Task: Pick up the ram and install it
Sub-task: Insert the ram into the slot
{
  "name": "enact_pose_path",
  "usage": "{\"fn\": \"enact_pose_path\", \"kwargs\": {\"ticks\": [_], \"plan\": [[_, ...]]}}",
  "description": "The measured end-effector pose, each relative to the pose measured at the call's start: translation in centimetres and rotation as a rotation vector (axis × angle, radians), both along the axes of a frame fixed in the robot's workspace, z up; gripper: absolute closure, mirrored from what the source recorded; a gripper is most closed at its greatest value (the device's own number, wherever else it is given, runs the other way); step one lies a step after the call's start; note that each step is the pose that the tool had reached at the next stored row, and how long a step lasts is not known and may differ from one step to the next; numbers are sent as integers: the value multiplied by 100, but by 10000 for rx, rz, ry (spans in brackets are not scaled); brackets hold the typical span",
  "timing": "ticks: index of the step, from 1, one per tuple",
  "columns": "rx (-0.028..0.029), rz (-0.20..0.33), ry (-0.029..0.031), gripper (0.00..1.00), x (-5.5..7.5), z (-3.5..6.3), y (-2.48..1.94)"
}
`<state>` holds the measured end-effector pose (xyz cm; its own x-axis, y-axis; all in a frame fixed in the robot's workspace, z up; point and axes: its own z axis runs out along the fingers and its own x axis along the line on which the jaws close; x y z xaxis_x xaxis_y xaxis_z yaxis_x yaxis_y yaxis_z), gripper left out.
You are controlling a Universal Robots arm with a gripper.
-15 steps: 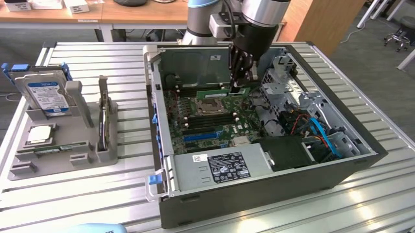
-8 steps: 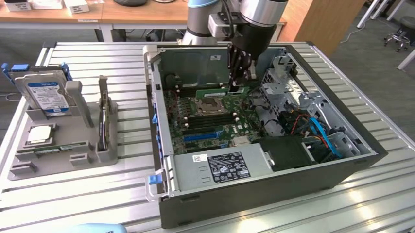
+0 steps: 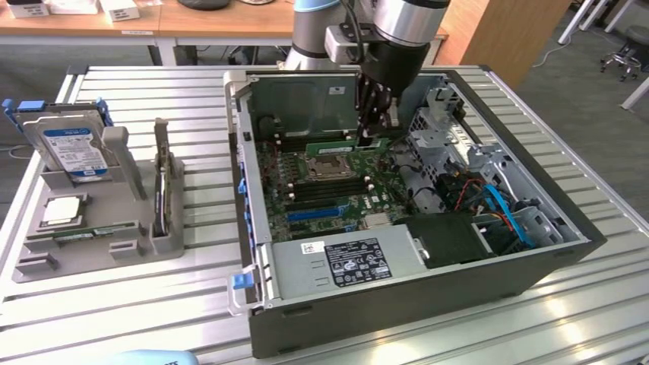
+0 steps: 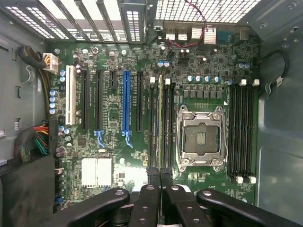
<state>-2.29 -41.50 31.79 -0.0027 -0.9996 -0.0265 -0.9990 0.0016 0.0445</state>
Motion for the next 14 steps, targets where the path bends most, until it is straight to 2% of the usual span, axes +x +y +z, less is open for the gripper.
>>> {"fn": "enact_pose_path", "kwargs": {"ticks": [14], "plan": [[-1,0,0,88,0,-147,0]]}}
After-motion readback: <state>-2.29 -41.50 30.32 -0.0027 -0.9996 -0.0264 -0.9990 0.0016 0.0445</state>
